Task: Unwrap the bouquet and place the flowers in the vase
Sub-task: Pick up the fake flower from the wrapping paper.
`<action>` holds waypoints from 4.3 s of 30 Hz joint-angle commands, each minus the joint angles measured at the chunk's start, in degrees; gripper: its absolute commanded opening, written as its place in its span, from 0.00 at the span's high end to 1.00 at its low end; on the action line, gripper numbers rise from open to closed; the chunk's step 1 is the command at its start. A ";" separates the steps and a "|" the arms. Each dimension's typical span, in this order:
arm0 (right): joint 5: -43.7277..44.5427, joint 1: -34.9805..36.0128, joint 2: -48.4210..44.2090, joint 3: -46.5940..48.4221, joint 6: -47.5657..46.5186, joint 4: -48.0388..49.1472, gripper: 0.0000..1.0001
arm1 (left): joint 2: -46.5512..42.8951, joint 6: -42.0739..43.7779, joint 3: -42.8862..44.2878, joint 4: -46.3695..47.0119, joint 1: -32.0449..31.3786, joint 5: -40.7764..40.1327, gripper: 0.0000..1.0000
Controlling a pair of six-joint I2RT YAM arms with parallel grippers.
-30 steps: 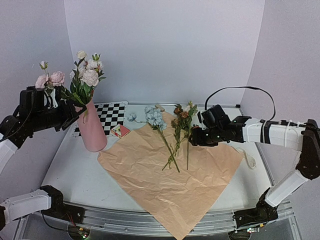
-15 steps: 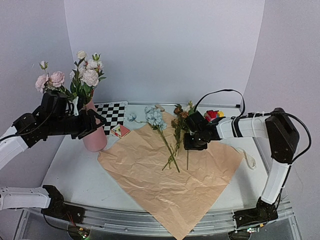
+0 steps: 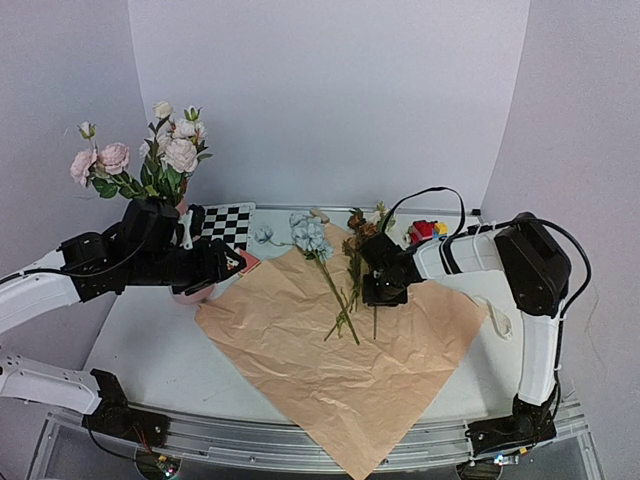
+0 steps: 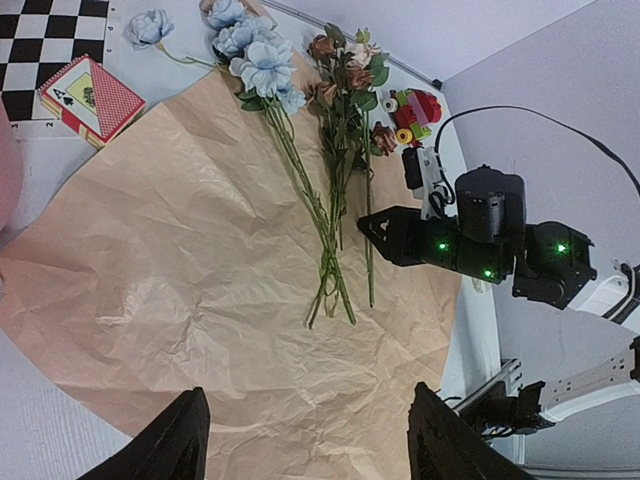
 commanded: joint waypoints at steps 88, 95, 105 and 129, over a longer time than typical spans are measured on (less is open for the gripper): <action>-0.12 11.29 -56.89 -30.19 -20.39 9.95 1.00 | 25.99 -18.88 15.19 35.16 -20.11 -25.94 0.37; 3.21 14.36 -56.34 -29.36 -24.52 9.45 1.00 | 27.71 -18.98 16.74 34.80 -20.02 -26.76 0.38; 2.46 18.67 -54.55 -28.45 -26.85 8.92 1.00 | 30.82 -17.45 19.36 34.87 -19.46 -23.71 0.42; 10.69 25.24 -49.89 -26.25 -29.90 8.00 1.00 | 32.40 -25.09 17.54 26.87 -15.44 -21.32 0.47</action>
